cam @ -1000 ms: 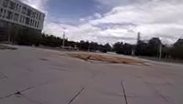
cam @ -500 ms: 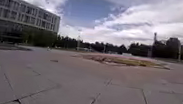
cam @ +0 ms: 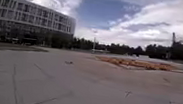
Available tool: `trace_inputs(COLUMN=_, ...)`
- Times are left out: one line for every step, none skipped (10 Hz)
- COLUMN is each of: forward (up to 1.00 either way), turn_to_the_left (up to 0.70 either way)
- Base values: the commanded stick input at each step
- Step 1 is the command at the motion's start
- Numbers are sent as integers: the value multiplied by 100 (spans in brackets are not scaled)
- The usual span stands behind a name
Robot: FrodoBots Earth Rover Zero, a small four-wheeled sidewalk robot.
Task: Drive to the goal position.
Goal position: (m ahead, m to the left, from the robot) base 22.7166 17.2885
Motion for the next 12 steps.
trace_inputs(forward=70, turn_to_the_left=0)
trace_inputs(forward=70, turn_to_the_left=0)
trace_inputs(forward=70, turn_to_the_left=0)
trace_inputs(forward=70, turn_to_the_left=0)
trace_inputs(forward=70, turn_to_the_left=0)
trace_inputs(forward=70, turn_to_the_left=0)
trace_inputs(forward=70, turn_to_the_left=0)
trace_inputs(forward=70, turn_to_the_left=0)
trace_inputs(forward=70, turn_to_the_left=0)
trace_inputs(forward=70, turn_to_the_left=0)
trace_inputs(forward=70, turn_to_the_left=0)
trace_inputs(forward=70, turn_to_the_left=0)
